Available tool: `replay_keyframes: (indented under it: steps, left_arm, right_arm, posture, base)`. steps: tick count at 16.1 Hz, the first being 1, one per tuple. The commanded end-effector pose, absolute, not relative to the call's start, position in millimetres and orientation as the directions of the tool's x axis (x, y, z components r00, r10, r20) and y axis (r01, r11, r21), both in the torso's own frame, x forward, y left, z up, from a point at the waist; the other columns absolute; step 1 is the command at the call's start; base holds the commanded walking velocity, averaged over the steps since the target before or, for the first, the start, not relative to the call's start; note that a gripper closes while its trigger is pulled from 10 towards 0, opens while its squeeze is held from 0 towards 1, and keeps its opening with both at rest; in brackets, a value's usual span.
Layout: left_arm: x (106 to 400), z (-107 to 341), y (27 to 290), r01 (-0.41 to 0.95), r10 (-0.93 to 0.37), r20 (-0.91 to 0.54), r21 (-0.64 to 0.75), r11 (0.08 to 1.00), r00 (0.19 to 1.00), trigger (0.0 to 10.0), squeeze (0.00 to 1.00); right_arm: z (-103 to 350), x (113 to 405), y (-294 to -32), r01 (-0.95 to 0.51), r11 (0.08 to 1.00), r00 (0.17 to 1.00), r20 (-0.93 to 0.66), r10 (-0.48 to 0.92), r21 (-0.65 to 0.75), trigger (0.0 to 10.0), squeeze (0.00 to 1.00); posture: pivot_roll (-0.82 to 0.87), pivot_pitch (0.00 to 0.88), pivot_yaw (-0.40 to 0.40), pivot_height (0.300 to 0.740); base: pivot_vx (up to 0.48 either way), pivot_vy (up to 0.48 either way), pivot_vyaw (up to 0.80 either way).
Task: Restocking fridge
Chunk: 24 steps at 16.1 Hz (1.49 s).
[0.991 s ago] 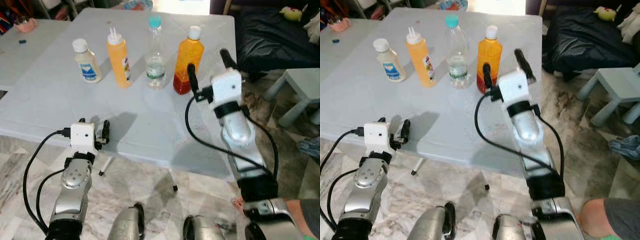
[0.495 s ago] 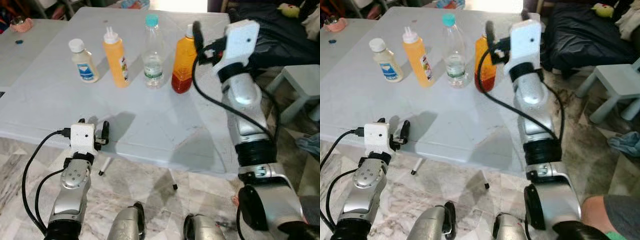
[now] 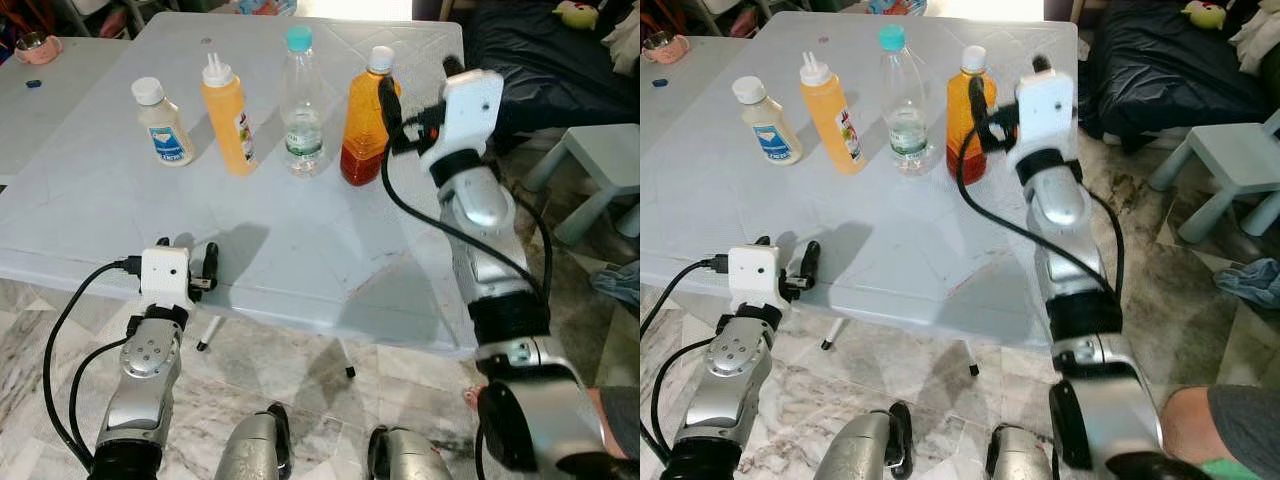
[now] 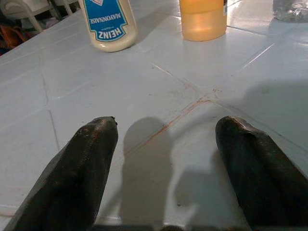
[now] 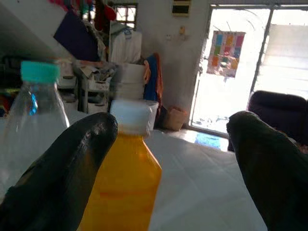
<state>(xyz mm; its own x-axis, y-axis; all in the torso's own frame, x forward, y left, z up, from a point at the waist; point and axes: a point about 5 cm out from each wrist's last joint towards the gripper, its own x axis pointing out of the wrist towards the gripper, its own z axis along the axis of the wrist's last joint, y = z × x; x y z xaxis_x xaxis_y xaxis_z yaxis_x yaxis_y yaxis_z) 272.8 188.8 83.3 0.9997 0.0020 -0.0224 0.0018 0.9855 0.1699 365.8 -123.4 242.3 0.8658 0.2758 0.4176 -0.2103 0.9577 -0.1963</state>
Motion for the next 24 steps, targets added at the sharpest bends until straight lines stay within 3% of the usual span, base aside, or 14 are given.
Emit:
replay_keyframes:
  steps: [1, 7, 8, 9, 15, 24]
  left_arm:
    - [272, 82, 191, 0.001, 0.006, -0.038, 0.181, 0.983, 0.999, 10.0, 0.0]
    - [270, 82, 193, 0.001, 0.008, -0.048, 0.191, 0.982, 0.999, 10.0, 0.0]
    - [270, 82, 194, 0.001, 0.009, -0.05, 0.195, 0.981, 0.999, 10.0, 0.0]
    - [270, 82, 195, 0.001, 0.009, -0.051, 0.197, 0.98, 0.999, 10.0, 0.0]
    - [269, 84, 199, 0.001, 0.011, -0.054, 0.213, 0.977, 0.998, 10.0, 0.0]
    - [269, 79, 192, 0.017, -0.002, -0.07, 0.211, 0.977, 0.998, 10.0, 0.0]
  right_arm:
    - [247, 369, -122, -0.231, 0.953, 0.857, 0.421, 0.295, -0.198, 10.0, 0.0]
    - [254, 390, -117, -0.287, 0.929, 0.866, 0.351, 0.356, -0.234, 10.0, 0.0]
    - [258, 393, -115, -0.303, 0.923, 0.861, 0.346, 0.372, -0.239, 1.5, 0.0]
    - [259, 395, -114, -0.317, 0.919, 0.858, 0.342, 0.384, -0.236, 0.0, 0.0]
    - [260, 402, -101, -0.426, 0.873, 0.826, 0.292, 0.482, -0.237, 0.0, 0.0]
    - [253, 407, -107, -0.401, 0.869, 0.849, 0.239, 0.471, -0.291, 0.0, 0.0]
  posture:
    - [0.06, 0.16, 0.077, 0.74]
    - [0.08, 0.167, 0.079, 0.74]
    - [0.08, 0.169, 0.08, 0.74]
    - [0.09, 0.169, 0.081, 0.74]
    - [0.11, 0.168, 0.086, 0.74]
    - [0.11, 0.157, 0.081, 0.74]
  base:
    - [0.0, 0.0, 0.0]
    - [0.0, 0.0, 0.0]
    - [0.0, 0.0, 0.0]
    - [0.0, 0.0, 0.0]
    - [0.0, 0.0, 0.0]
    - [0.0, 0.0, 0.0]
